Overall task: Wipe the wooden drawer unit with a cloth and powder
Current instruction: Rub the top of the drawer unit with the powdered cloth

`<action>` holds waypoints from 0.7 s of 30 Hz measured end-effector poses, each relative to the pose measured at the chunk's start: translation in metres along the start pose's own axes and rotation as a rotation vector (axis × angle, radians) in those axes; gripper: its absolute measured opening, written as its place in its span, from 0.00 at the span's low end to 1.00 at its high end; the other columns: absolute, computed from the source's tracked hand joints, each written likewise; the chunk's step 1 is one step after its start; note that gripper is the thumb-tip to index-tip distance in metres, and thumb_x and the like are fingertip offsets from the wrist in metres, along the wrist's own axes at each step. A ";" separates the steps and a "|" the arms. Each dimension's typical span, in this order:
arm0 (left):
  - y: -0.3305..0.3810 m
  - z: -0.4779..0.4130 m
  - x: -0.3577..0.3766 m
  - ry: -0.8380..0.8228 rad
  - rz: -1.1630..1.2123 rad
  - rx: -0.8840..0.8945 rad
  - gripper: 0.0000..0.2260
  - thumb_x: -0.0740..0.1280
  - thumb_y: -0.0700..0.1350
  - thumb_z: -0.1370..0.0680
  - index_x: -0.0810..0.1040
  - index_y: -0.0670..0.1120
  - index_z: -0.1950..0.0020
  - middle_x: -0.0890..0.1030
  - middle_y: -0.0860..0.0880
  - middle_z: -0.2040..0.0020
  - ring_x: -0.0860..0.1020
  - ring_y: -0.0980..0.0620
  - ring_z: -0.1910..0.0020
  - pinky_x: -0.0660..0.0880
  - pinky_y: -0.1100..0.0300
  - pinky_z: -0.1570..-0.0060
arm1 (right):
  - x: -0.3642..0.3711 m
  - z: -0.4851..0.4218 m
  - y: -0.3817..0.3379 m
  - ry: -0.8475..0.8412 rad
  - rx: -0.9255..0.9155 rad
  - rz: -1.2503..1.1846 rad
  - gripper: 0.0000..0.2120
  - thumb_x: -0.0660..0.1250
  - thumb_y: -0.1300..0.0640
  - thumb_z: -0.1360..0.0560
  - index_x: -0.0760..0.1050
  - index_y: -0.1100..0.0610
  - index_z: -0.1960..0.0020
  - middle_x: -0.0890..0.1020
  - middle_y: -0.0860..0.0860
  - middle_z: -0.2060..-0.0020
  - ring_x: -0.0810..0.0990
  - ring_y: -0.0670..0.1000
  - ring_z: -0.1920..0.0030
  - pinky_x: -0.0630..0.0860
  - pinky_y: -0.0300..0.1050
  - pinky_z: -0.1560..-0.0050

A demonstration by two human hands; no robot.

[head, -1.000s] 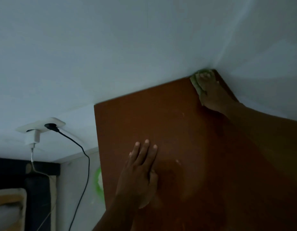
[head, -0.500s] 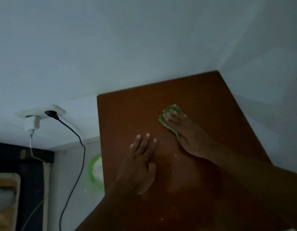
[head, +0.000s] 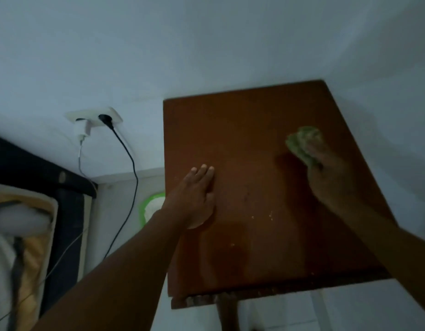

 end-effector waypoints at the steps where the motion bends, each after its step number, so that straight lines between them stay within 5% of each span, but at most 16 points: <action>1: -0.009 0.020 0.007 0.035 -0.006 -0.006 0.29 0.50 0.53 0.18 0.45 0.50 0.19 0.45 0.52 0.18 0.42 0.51 0.20 0.45 0.53 0.24 | -0.016 -0.002 0.024 0.049 0.125 0.010 0.23 0.59 0.77 0.24 0.73 0.62 0.32 0.71 0.59 0.28 0.68 0.55 0.27 0.64 0.58 0.25; 4: -0.027 0.093 0.045 0.132 0.017 -0.050 0.33 0.44 0.57 0.23 0.48 0.47 0.19 0.42 0.52 0.20 0.40 0.52 0.21 0.47 0.56 0.24 | -0.030 0.025 0.055 0.006 0.326 0.170 0.22 0.56 0.73 0.21 0.73 0.57 0.31 0.69 0.61 0.27 0.65 0.54 0.26 0.54 0.41 0.22; 8: -0.036 0.157 0.080 0.271 0.070 -0.048 0.29 0.50 0.53 0.21 0.54 0.46 0.20 0.48 0.51 0.19 0.47 0.51 0.20 0.62 0.55 0.29 | 0.000 0.087 0.027 0.067 0.407 0.322 0.29 0.57 0.75 0.25 0.63 0.63 0.25 0.64 0.62 0.25 0.58 0.61 0.23 0.57 0.57 0.23; 14: -0.040 0.175 0.090 0.295 0.135 -0.043 0.30 0.51 0.51 0.22 0.55 0.46 0.20 0.50 0.51 0.19 0.48 0.53 0.20 0.68 0.55 0.31 | 0.080 0.128 -0.071 0.023 0.305 0.298 0.27 0.47 0.62 0.23 0.65 0.62 0.26 0.67 0.59 0.25 0.59 0.59 0.22 0.57 0.57 0.22; 18: -0.048 0.179 0.087 0.246 0.060 0.007 0.31 0.51 0.53 0.23 0.56 0.46 0.20 0.53 0.50 0.19 0.52 0.51 0.21 0.70 0.59 0.36 | 0.142 0.125 -0.140 0.017 0.171 0.105 0.34 0.57 0.78 0.29 0.69 0.56 0.27 0.69 0.56 0.26 0.61 0.58 0.23 0.58 0.61 0.24; 21: -0.054 0.191 0.091 0.198 0.005 0.039 0.33 0.48 0.54 0.25 0.52 0.47 0.19 0.48 0.51 0.19 0.47 0.53 0.20 0.68 0.59 0.32 | 0.185 0.116 -0.192 -0.168 0.036 -0.024 0.31 0.58 0.76 0.28 0.71 0.57 0.28 0.70 0.53 0.27 0.61 0.52 0.23 0.59 0.54 0.23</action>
Point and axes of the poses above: each hand's wrist, its own z-axis away from the middle knuckle, its own x-axis out of the palm, y = z × x, the point moved 8 cm from there along -z, towards the middle knuckle
